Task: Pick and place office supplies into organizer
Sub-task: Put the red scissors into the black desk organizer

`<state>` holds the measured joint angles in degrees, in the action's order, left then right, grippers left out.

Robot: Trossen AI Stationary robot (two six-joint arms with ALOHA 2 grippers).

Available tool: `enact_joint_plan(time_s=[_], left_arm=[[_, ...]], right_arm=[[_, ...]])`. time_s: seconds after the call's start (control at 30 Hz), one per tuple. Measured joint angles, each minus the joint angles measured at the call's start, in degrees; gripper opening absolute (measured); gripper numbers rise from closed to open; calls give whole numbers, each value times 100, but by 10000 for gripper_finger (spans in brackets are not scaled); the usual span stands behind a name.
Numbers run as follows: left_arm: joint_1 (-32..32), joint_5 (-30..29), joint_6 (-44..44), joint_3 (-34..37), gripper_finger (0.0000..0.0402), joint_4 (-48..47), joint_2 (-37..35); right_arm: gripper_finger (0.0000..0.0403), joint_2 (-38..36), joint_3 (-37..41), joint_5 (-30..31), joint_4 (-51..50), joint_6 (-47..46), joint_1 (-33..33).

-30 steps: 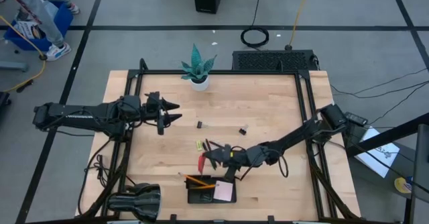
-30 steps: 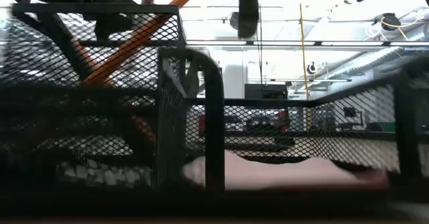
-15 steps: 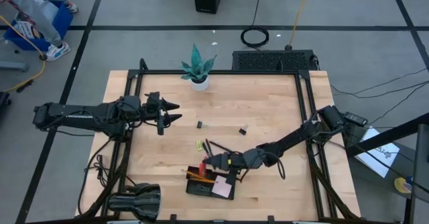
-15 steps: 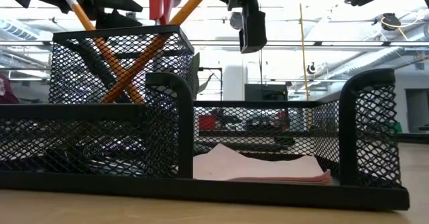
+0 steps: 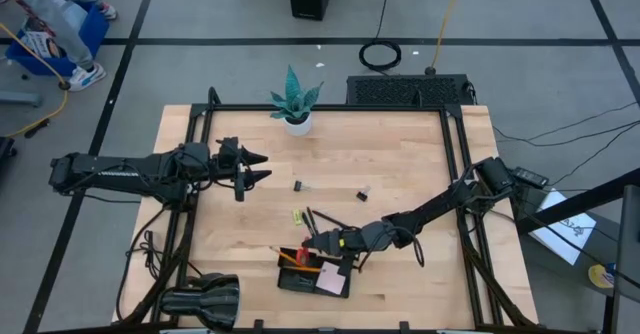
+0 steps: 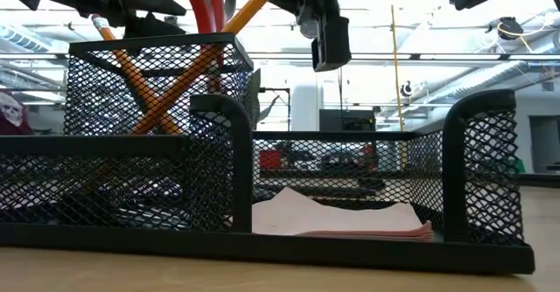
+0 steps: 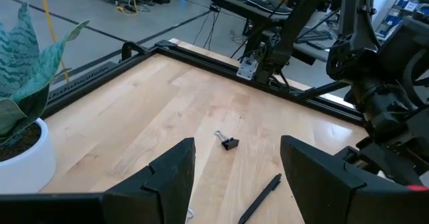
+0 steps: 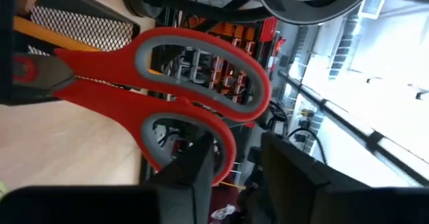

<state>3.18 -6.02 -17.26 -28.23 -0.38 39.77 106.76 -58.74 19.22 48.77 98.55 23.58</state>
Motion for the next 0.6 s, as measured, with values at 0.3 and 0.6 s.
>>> enact_joint_plan(time_s=[0.3,0.6], left_arm=[[0,-2,57,0,225,-105,0],[0,-1,35,0,225,-120,0]], right_arm=[[177,0,0,315,712,-10,0],[187,-12,0,650,884,-144,82]])
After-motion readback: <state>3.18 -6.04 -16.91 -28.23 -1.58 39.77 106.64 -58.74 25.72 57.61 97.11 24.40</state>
